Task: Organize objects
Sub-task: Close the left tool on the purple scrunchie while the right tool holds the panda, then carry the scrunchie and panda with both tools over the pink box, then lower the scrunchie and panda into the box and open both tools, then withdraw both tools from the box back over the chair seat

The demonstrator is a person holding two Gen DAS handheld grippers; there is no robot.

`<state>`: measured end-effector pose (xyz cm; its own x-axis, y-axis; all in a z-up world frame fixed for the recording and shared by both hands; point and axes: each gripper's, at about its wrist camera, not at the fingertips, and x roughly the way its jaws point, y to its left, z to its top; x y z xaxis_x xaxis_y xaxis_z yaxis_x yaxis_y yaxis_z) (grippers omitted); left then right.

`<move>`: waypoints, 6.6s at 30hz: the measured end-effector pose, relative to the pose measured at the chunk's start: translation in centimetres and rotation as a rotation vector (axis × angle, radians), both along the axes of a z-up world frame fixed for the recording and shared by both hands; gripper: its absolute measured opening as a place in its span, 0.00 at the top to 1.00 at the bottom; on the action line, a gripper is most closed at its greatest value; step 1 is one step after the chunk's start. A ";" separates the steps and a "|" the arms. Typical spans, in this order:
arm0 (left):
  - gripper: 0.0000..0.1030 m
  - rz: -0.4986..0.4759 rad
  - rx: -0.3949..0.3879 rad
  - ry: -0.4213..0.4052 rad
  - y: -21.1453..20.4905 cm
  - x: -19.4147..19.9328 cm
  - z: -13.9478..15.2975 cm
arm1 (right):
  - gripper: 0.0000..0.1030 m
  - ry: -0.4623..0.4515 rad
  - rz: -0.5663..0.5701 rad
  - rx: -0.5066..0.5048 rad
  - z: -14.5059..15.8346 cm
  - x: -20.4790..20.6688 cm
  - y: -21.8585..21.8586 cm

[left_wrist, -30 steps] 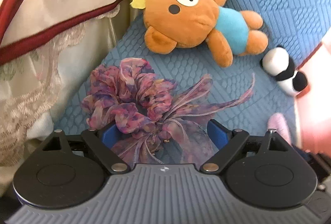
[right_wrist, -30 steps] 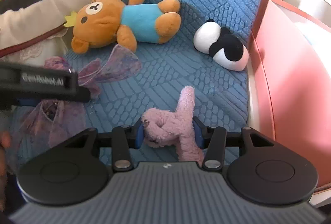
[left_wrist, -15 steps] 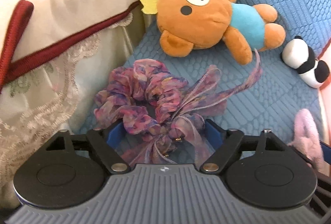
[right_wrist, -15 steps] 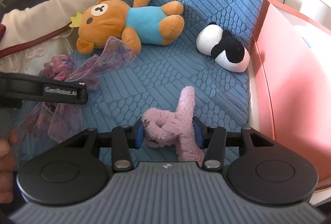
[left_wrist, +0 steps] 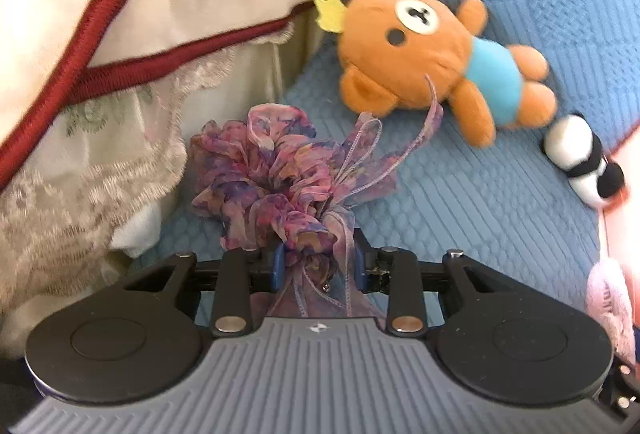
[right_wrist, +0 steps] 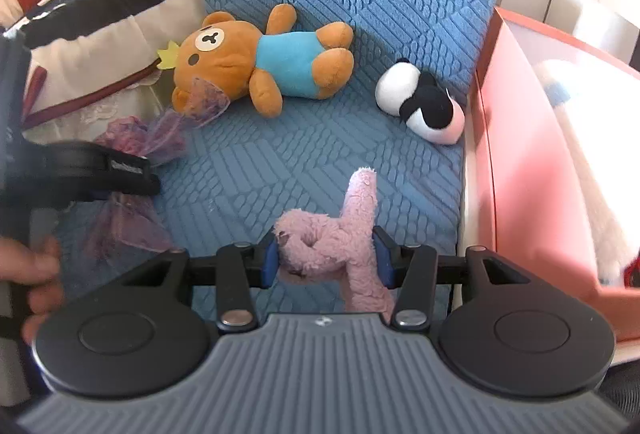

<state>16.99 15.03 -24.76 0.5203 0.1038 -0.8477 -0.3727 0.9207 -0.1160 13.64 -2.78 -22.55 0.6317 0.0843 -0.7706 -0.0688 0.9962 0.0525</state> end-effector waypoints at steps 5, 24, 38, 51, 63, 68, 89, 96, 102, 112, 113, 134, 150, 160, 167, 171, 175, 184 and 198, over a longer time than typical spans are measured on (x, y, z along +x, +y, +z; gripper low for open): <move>0.64 -0.042 -0.080 -0.014 -1.3 -1.6 0.9 | 0.51 0.021 0.010 0.017 1.0 -1.3 -0.4; 0.64 -0.015 -0.393 -0.093 -3.4 -9.2 9.3 | 0.51 -0.012 0.027 0.106 8.8 -5.4 -3.2; 0.64 -0.107 -0.410 -0.123 -9.9 -9.4 16.6 | 0.51 -0.055 0.004 0.154 15.2 -6.4 -8.9; 0.64 -0.165 -0.407 -0.186 -17.1 -5.4 23.0 | 0.51 -0.146 -0.032 0.193 20.0 -5.5 -15.6; 0.64 -0.263 -0.397 -0.198 -24.3 -1.1 24.7 | 0.51 -0.225 -0.142 0.262 20.9 -4.3 -22.5; 0.64 -0.271 -0.409 -0.184 -26.6 0.9 23.9 | 0.51 -0.228 -0.177 0.225 19.9 -4.2 -25.4; 0.63 -0.374 -0.365 -0.002 -38.2 5.6 14.5 | 0.51 -0.015 -0.320 0.248 8.9 -1.5 -35.2; 0.63 -0.377 -0.352 0.050 -38.8 6.8 12.2 | 0.51 0.046 -0.307 0.259 6.5 -0.1 -35.9; 0.63 -0.386 -0.357 0.060 -38.5 7.1 12.4 | 0.51 0.050 -0.309 0.250 6.8 0.8 -35.8; 0.24 -0.455 -0.360 0.027 -37.8 7.3 15.1 | 0.44 0.048 -0.353 0.212 7.8 0.3 -36.2; 0.21 -0.461 -0.361 0.014 -37.7 7.2 15.5 | 0.36 0.045 -0.363 0.217 8.1 0.2 -36.3; 0.18 -0.489 -0.362 -0.188 -30.0 0.2 24.8 | 0.34 -0.097 -0.337 0.172 17.5 -5.0 -29.5; 0.18 -0.518 -0.354 -0.311 -23.6 -5.8 29.4 | 0.34 -0.145 -0.327 0.148 21.5 -9.2 -22.3; 0.18 -0.494 -0.377 -0.337 -18.9 -9.2 29.4 | 0.34 -0.151 -0.305 0.145 22.0 -11.1 -17.2; 0.18 -0.480 -0.365 -0.356 -15.7 -10.9 29.0 | 0.34 -0.149 -0.281 0.143 21.6 -12.1 -14.0; 0.18 -0.430 -0.368 -0.368 -13.2 -11.0 28.0 | 0.34 -0.136 -0.262 0.130 20.9 -11.7 -12.4; 0.18 -0.359 -0.373 -0.354 -10.3 -10.1 25.9 | 0.34 -0.117 -0.227 0.121 19.6 -10.6 -11.2; 0.18 -0.208 -0.420 -0.300 -3.5 -5.7 16.9 | 0.34 -0.080 -0.142 0.086 15.7 -6.5 -7.9; 0.18 -0.049 -0.532 -0.316 0.9 -0.6 4.5 | 0.29 -0.074 -0.037 0.027 9.1 -0.5 -3.9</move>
<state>16.36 15.92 -20.26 0.7479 -0.3209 -0.5811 -0.2043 0.7216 -0.6615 13.16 -6.72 -13.46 0.6898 0.0804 -0.7195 -0.0371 0.9964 0.0758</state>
